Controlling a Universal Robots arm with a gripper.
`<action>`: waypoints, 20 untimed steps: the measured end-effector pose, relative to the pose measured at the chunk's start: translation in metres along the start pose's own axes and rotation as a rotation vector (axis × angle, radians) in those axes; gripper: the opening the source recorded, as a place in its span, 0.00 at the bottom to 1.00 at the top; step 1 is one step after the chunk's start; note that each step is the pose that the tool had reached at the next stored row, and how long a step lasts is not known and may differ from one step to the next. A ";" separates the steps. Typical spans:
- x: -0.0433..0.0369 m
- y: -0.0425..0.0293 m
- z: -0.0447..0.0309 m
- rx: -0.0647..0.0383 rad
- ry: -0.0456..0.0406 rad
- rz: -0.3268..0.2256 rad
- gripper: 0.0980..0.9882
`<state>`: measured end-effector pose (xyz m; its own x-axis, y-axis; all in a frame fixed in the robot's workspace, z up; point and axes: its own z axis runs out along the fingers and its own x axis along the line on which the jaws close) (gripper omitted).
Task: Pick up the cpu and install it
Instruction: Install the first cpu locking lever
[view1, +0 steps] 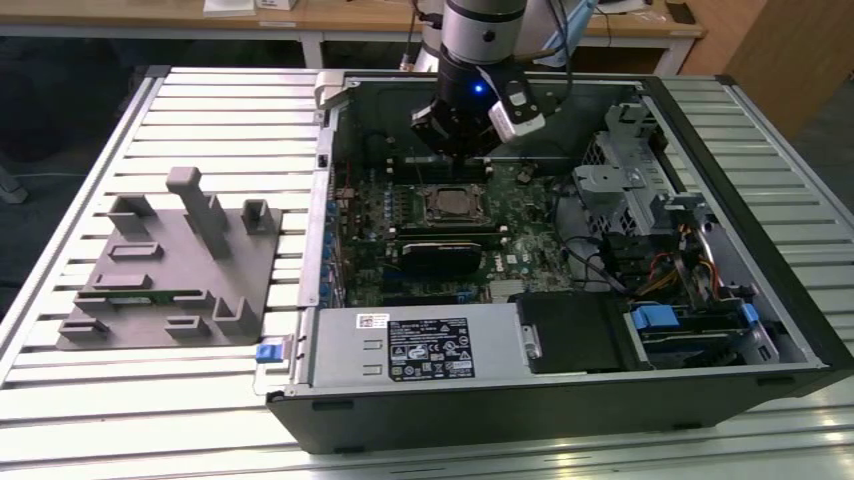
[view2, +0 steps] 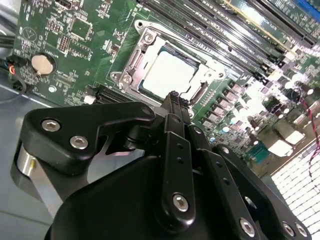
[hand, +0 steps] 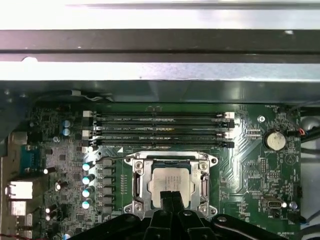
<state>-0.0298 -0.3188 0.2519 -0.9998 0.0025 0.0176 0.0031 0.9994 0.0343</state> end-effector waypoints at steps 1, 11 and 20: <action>0.0001 0.0000 0.0000 0.000 -0.0002 -0.003 0.02; 0.0096 0.0000 0.0002 0.000 -0.0021 -0.012 0.02; 0.0166 0.0000 0.0004 0.000 -0.0042 -0.013 0.02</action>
<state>-0.0465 -0.3187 0.2518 -0.9999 -0.0104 0.0130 -0.0100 0.9994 0.0343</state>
